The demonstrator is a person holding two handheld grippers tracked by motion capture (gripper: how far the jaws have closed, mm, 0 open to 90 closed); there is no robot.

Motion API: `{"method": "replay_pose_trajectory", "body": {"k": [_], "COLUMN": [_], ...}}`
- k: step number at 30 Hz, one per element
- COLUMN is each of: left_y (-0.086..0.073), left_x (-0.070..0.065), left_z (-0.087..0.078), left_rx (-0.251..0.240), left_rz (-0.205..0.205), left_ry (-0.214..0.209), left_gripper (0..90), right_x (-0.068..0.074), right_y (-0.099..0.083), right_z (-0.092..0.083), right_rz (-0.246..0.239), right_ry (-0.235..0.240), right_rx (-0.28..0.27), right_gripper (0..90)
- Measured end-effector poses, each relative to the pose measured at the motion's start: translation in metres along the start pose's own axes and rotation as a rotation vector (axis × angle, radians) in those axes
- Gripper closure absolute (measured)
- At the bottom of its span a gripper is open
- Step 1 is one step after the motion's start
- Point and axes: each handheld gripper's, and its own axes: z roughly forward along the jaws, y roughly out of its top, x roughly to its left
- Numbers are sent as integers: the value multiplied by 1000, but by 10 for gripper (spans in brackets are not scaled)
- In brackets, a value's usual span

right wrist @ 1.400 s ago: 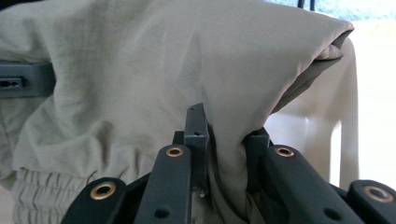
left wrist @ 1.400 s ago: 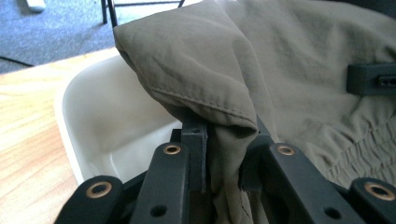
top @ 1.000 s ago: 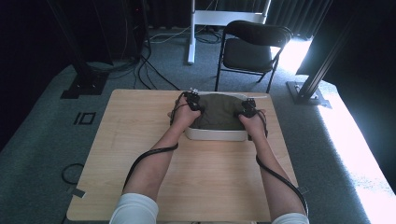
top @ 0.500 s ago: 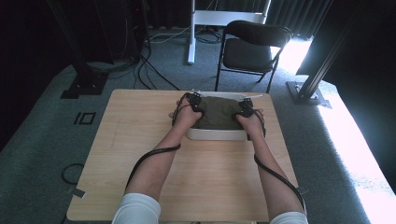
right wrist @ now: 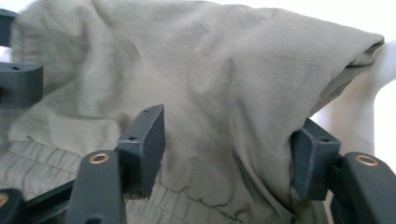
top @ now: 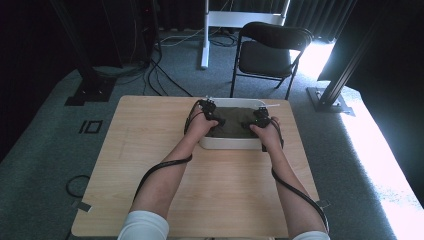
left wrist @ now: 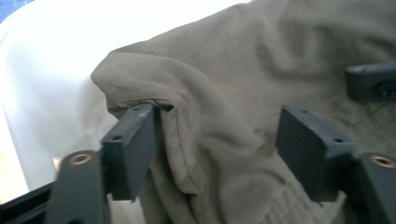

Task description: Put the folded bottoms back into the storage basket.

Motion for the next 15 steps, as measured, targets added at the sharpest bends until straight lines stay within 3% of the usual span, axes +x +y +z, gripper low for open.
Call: {"method": "replay_pose_trajectory", "body": {"k": [2,5,9,12,15], "left_y": [0,0,-3,-5,-7], "left_x": [0,0,2,2,1], "left_z": [-5,-13,-23,-29,-36], "left_rx": [-16,-34,-73,-99,-141], "left_rz": [-19,20,18,29,29], "left_ry": [-8,25,25,44,27], "left_gripper": [288,203,202,202,202], "right_x": [0,0,-4,-6,-5], "right_y": [0,1,3,5,6], "right_z": [-3,-9,-20,-29,-36], "right_rz": [1,-17,-31,-27,-28], "right_ry": [14,11,21,-7,12], "right_rx": [-14,-48,-104,-133,-178], "right_gripper": [334,247,228,211,185]}}
